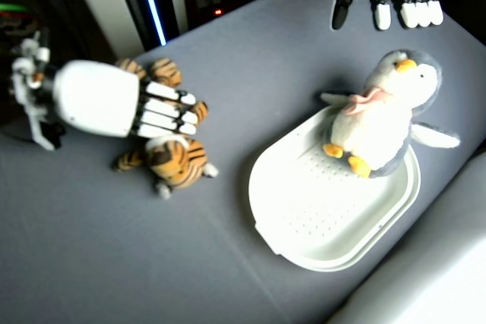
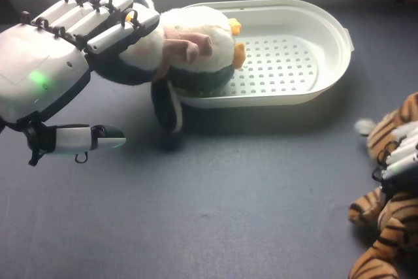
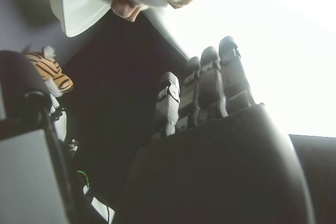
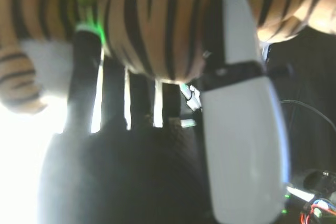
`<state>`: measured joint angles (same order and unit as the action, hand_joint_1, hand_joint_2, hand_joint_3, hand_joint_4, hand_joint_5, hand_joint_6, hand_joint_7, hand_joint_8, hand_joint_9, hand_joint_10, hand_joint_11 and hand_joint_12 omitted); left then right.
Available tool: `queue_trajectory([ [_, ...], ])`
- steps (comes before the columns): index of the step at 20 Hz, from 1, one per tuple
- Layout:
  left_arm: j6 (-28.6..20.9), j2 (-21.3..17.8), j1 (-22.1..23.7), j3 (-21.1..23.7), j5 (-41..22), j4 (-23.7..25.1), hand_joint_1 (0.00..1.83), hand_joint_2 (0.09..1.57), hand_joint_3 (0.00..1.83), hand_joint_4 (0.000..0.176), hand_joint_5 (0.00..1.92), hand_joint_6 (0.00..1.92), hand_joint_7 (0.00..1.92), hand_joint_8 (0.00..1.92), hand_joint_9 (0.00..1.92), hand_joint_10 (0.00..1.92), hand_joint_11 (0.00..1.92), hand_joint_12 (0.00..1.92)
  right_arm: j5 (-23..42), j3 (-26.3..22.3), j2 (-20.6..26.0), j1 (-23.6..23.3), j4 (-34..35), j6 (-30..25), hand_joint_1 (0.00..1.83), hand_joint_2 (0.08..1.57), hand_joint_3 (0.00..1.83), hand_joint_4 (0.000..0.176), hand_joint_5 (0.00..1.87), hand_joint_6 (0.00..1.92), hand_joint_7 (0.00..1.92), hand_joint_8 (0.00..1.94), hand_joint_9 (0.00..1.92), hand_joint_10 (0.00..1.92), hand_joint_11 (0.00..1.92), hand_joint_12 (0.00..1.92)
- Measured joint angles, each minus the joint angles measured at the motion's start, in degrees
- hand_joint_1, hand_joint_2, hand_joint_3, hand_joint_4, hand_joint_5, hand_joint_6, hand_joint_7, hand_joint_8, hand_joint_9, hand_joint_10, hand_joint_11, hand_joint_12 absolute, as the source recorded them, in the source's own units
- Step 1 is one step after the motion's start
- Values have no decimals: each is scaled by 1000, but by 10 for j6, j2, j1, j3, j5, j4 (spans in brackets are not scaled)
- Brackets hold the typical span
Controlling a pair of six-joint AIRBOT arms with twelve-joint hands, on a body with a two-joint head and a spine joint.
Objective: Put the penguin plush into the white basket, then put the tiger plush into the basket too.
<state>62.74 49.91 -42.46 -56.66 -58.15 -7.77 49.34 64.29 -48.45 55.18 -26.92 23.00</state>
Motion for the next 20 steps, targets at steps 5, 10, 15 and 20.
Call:
queue_trajectory([
  [5, -23, 0, -14, 0, -13, -2, 938, 920, 4, 121, 88, 8, 34, 9, 16, 6, 27, 14, 24, 5, 0, -59, 25, 37, 1241, 1160, 2, 0, 951, 1142, 842, 1106, 750, 1356, 579, 1502],
  [10, -26, 0, -15, 0, -30, -5, 934, 922, 1, 96, 76, 0, 48, 6, 30, 6, 23, 17, 101, 30, -32, -157, 105, 131, 1367, 1115, 0, 0, 945, 1020, 981, 861, 916, 1213, 684, 1092],
  [15, -27, 0, -17, 0, -32, 1, 989, 920, 0, 81, 89, 5, 51, 4, 29, 5, 21, 15, -9, 136, -130, -285, 111, 132, 1384, 1099, 0, 0, 1143, 456, 933, 1125, 932, 1269, 871, 1225],
  [20, -28, 8, -15, -7, -28, 1, 948, 912, 0, 120, 88, 2, 45, 0, 34, 5, 40, 28, -151, 214, -182, -352, 92, 133, 673, 1005, 0, 172, 354, 15, 175, 17, 179, 12, 8, 660],
])
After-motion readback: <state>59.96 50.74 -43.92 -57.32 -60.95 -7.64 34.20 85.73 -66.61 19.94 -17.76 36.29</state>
